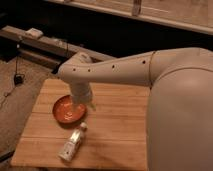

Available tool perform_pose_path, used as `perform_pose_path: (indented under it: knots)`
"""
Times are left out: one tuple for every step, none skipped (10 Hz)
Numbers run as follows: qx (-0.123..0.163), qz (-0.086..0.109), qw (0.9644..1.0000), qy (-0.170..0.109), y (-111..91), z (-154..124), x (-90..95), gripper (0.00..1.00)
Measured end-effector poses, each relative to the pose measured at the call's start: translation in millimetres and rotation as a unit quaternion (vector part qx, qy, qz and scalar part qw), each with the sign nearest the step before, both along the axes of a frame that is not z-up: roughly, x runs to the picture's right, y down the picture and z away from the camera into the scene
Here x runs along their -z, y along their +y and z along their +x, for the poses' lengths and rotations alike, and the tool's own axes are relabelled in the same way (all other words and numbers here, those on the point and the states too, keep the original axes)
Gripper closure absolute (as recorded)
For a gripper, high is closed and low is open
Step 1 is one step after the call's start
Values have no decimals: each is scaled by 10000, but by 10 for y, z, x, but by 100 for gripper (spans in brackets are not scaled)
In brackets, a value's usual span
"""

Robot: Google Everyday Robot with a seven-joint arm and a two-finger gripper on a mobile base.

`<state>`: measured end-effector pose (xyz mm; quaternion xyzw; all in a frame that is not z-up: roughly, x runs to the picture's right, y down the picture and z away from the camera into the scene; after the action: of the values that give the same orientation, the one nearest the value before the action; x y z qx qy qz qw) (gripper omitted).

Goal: Place the bottle in the ceramic bowl

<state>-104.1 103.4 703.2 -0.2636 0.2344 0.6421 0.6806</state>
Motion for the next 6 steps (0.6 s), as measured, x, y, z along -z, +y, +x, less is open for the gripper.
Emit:
perform_pose_path:
  knots:
    - [6, -13, 10000, 7, 4, 6, -3, 35]
    - [34, -56, 10000, 8, 59, 16, 7, 35]
    - [49, -95, 9999, 24, 119, 16, 22, 35]
    - [44, -144, 9999, 33, 206, -6, 35, 35]
    - [42, -187, 9998, 31, 292, -36, 49, 35]
    - [22, -212, 9998, 4, 355, -72, 64, 35]
